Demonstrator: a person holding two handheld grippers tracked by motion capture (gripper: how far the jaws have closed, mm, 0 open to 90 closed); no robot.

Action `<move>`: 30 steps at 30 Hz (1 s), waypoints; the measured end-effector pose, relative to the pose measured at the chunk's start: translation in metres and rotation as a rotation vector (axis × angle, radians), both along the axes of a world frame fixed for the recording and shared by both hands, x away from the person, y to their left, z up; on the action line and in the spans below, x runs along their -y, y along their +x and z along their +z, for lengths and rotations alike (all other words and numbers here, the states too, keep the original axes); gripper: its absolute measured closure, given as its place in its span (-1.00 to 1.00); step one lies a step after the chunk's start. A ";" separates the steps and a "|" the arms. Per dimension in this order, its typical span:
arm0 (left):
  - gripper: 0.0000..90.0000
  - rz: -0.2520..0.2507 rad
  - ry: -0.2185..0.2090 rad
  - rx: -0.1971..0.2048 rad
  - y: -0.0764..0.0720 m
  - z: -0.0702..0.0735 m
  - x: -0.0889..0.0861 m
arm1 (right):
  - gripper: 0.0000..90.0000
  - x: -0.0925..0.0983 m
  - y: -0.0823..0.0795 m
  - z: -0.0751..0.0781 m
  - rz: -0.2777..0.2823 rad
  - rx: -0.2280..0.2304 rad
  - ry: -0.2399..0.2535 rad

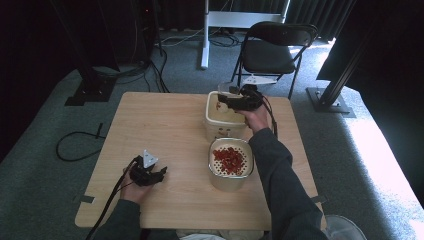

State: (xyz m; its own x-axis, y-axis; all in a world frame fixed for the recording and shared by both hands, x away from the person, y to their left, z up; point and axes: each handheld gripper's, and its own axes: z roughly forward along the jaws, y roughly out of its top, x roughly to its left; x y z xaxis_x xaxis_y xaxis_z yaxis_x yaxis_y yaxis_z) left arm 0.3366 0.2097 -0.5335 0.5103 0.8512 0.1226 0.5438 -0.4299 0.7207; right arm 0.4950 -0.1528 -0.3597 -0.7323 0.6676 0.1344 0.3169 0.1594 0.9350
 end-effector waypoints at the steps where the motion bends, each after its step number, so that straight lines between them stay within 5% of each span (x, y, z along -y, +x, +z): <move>1: -0.11 0.001 -0.001 0.000 0.000 0.000 0.000 | -0.29 0.000 0.001 0.000 -0.002 0.000 0.001; 11: -0.11 -0.004 0.004 -0.002 0.000 0.000 0.000 | -0.33 0.002 0.011 -0.008 -0.025 -0.025 0.020; 13: -0.11 -0.005 0.005 -0.004 0.000 -0.001 0.001 | -0.55 0.001 0.013 -0.009 -0.043 -0.030 0.021; 18: -0.11 -0.002 0.003 -0.003 0.000 0.000 0.000 | -0.77 0.004 0.024 -0.017 0.007 -0.131 0.094; 25: -0.11 -0.001 0.003 -0.002 0.000 0.000 0.000 | -0.76 0.011 0.018 -0.015 -0.021 -0.107 0.078; 30: -0.11 0.000 0.004 -0.005 0.000 0.000 0.000 | -0.67 0.033 0.000 -0.007 -0.070 -0.039 0.021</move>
